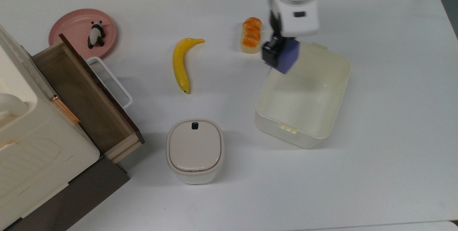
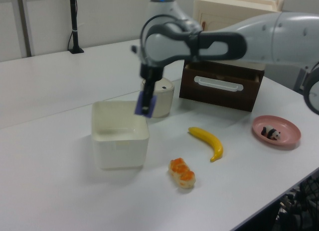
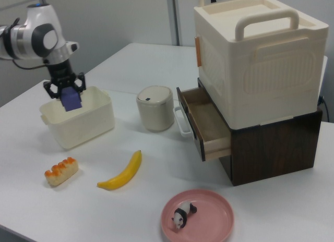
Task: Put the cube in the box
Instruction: 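Carry the purple cube over the translucent box and lower it inside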
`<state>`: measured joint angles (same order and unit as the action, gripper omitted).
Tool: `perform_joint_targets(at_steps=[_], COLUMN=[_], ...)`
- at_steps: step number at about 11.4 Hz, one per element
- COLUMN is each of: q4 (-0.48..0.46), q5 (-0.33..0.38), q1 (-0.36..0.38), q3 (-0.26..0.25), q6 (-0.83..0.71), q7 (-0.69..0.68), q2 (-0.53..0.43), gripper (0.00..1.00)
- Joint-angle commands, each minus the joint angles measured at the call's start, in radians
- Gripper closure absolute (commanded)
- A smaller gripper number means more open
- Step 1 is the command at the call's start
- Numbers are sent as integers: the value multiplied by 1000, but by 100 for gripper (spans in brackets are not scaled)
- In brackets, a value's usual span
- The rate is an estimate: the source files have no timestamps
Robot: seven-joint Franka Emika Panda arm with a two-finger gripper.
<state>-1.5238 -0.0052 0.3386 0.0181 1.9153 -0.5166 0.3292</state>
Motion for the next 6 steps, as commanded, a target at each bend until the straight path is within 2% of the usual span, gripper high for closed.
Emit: perform_joint_targets(at_steps=[1,2,4,6], q4=[50,48,48,30], q5=[-38,-53,-59,-55], q1=[111,115,109,88], q3=[-9,-9,-10,-10], q6=[97,117,117,84], q7=[183,211,214,216], q2=[103,116,114,20], gripper=[11,0,0,0])
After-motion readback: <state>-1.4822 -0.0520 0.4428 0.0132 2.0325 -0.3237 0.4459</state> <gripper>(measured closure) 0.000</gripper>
